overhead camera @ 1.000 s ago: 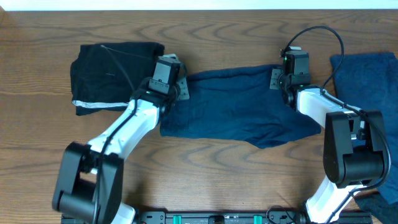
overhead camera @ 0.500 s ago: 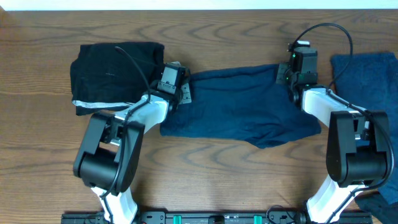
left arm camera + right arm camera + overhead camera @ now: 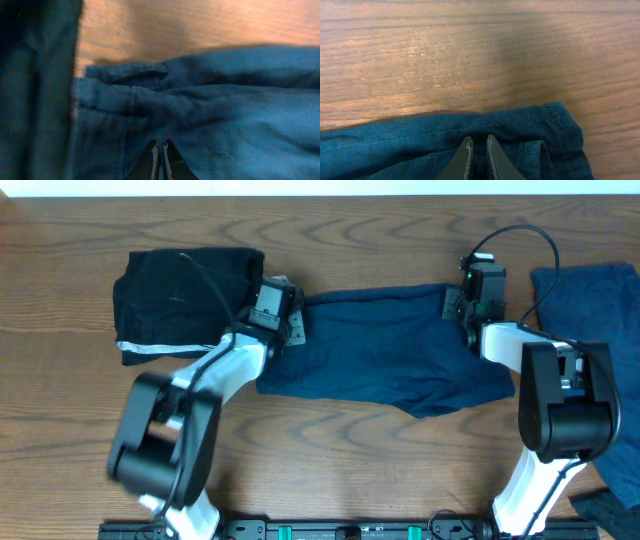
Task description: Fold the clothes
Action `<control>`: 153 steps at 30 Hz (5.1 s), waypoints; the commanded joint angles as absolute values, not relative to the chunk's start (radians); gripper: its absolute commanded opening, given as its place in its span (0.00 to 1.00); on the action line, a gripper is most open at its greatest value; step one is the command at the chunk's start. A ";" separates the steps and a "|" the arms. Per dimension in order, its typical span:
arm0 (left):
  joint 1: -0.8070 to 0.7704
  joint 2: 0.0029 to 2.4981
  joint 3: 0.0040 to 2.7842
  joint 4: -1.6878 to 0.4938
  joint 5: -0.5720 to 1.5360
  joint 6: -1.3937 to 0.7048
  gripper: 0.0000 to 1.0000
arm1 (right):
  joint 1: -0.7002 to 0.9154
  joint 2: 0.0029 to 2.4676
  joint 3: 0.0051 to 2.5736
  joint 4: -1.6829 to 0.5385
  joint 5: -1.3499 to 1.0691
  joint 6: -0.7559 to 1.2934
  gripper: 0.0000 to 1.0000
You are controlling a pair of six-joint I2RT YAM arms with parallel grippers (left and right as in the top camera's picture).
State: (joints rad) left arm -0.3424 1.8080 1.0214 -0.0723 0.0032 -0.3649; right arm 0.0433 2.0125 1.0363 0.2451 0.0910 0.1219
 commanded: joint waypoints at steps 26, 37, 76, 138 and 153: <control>-0.373 1.704 1.029 -0.348 0.461 -0.395 0.06 | 0.340 1.855 1.035 -0.191 -0.437 0.379 0.01; -0.373 1.745 0.999 -0.355 0.456 -0.394 0.06 | 0.339 2.072 1.042 -0.044 -0.520 0.448 0.01; -0.379 1.744 0.999 -0.377 0.407 -0.352 0.06 | 0.326 1.867 1.093 0.083 -0.426 0.390 0.05; -0.375 1.652 1.034 -0.331 0.402 -0.501 0.06 | 0.387 1.691 1.177 -0.621 -0.365 0.368 0.01; -0.208 1.614 1.350 -0.879 0.147 -0.329 0.09 | 0.406 1.707 1.178 -0.575 -0.235 0.369 0.01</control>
State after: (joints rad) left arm -0.2115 1.6268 1.2625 -0.8234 0.2852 -0.3759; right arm 0.3962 1.6970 1.1763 -0.5758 -0.2867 0.3828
